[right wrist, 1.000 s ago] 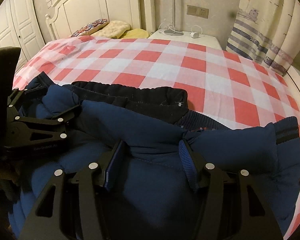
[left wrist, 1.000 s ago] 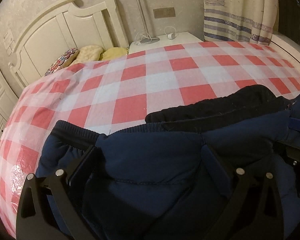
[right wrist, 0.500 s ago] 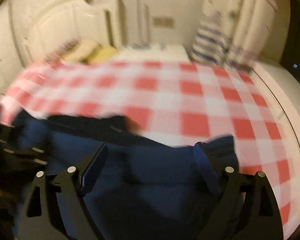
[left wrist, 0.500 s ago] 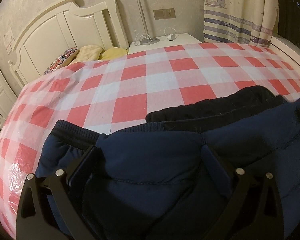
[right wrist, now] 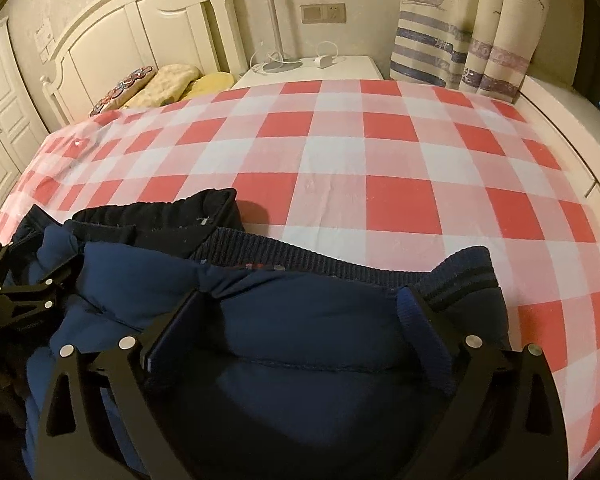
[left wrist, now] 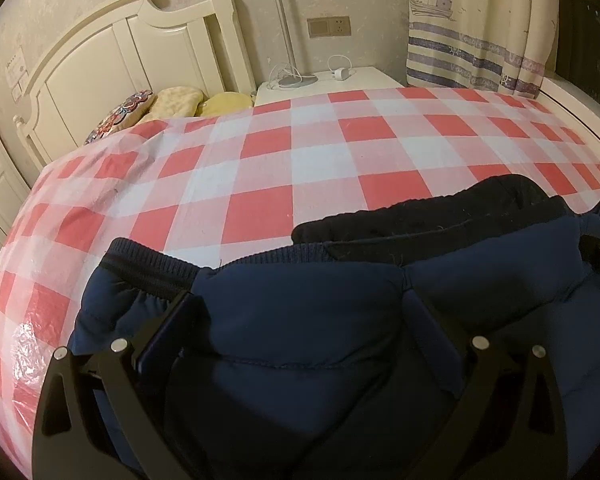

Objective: Fold large clothes

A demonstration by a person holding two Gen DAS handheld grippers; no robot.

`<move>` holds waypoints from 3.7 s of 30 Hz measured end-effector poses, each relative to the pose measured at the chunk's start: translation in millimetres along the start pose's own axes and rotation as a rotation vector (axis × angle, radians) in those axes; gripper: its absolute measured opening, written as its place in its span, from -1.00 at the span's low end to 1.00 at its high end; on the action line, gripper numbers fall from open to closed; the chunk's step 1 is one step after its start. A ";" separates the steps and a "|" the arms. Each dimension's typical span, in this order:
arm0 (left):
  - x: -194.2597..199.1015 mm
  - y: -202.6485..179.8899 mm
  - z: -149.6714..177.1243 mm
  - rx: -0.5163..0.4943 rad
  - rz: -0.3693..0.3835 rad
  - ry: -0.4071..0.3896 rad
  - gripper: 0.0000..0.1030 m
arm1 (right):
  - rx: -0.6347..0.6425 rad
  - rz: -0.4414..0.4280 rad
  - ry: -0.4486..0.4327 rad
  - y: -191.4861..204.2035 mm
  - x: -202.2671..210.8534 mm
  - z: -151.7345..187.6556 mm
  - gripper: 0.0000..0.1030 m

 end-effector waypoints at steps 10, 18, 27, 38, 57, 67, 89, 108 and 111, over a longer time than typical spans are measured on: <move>77.2 38.9 8.3 0.087 0.097 -0.044 0.95 | 0.073 -0.112 -0.090 52.5 92.4 0.8 0.86; 36.2 61.2 43.0 0.114 0.079 0.067 0.96 | 0.192 -0.141 0.013 101.6 35.5 41.9 0.91; 33.6 63.0 46.4 0.118 0.081 0.048 0.96 | 0.177 -0.155 0.000 101.4 34.9 45.0 0.91; 119.1 46.7 41.0 0.128 0.061 -0.155 0.95 | 0.102 -0.204 -0.070 72.4 95.9 51.5 0.91; 74.9 -29.9 85.9 -0.063 0.144 -0.074 0.96 | 0.183 -0.091 -0.156 51.5 88.2 105.4 0.91; 138.9 -29.3 95.6 -0.050 0.226 -0.117 0.95 | 0.239 -0.128 -0.214 65.3 142.1 117.5 0.91; 120.7 -58.2 154.3 -0.228 0.177 -0.073 0.96 | 0.155 -0.198 -0.340 35.3 179.6 168.5 0.88; 116.7 -58.4 154.4 -0.205 0.176 -0.076 0.96 | -0.438 -0.543 -0.232 -68.3 151.5 246.2 0.72; 116.0 -57.5 154.8 -0.200 0.187 -0.078 0.96 | -0.388 -0.516 -0.253 -53.4 148.1 226.6 0.73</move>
Point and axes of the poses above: each gripper's, at about its wrist camera, not at the fingertips, and x roughly against the way its jaws point, y to its left, z to its underside, the point moved 6 cm from there along -x, roughly the way its jaws point, and after that the axes turned 10 degrees about z, right-handed, at the moved point
